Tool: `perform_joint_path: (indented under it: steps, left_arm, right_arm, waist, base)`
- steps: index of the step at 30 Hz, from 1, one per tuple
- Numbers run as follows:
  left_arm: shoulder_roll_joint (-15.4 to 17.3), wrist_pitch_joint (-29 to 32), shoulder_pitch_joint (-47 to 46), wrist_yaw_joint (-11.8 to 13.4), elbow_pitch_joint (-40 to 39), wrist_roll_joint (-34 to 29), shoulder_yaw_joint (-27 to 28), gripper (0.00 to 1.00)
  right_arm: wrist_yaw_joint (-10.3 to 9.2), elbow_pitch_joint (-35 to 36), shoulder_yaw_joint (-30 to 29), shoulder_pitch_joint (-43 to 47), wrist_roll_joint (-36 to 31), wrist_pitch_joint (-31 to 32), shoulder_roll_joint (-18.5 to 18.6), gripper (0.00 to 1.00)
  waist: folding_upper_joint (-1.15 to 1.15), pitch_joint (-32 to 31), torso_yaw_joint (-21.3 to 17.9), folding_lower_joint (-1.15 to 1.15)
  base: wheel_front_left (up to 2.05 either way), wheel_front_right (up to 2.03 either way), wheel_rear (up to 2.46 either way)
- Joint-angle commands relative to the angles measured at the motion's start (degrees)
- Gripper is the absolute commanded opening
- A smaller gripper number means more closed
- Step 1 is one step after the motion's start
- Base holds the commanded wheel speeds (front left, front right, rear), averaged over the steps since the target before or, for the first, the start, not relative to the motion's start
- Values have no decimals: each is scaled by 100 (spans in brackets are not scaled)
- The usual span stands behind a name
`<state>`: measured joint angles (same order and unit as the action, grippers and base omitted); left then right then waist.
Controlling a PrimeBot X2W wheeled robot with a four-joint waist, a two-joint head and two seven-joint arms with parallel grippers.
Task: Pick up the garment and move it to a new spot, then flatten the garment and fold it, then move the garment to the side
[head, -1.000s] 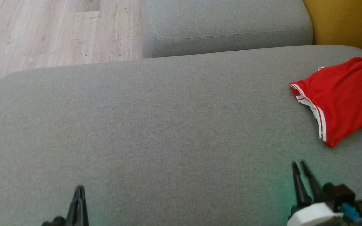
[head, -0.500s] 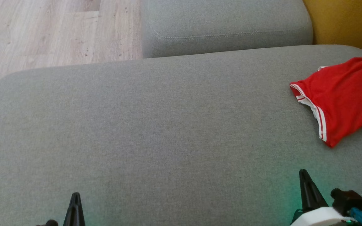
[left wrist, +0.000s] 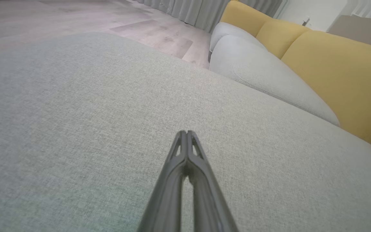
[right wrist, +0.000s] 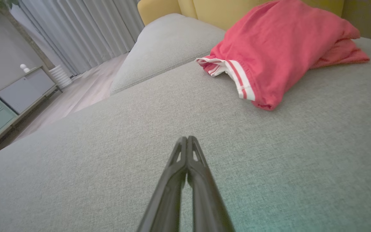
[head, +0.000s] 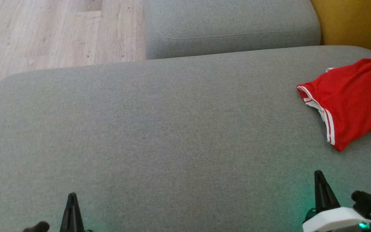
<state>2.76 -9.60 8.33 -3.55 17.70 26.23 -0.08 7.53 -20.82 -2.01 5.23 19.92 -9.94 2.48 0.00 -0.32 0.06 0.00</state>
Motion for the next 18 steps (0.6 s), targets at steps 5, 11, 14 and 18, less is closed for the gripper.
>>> perform_joint_path:
  steps: [5, 11, 14, 18]
  left_arm:
    - [6, 86, -296, -26, -204, 424, 120, 0]
    - [7, 185, -371, -50, -214, 823, 155, 0]
    - [7, 234, -408, -62, -219, 1024, 173, 0]
    - [7, 300, -458, -78, -226, 1291, 196, 0]
  right_arm:
    - [-1, 233, -25, -335, 476, 125, 11, 0]
    - [-1, 262, -53, -387, 913, 224, 13, 0]
    - [-1, 277, -67, -413, 1132, 273, 14, 0]
    - [-2, 296, -86, -448, 1424, 339, 15, 0]
  waist:
    - [0, 3, 0, 0]
    - [0, 6, -1, 0]
    - [0, 7, -1, 0]
    - [0, 9, -1, 0]
  base:
    - [0, 0, 0]
    - [0, 0, 0]
    - [0, 0, 0]
    - [0, 0, 0]
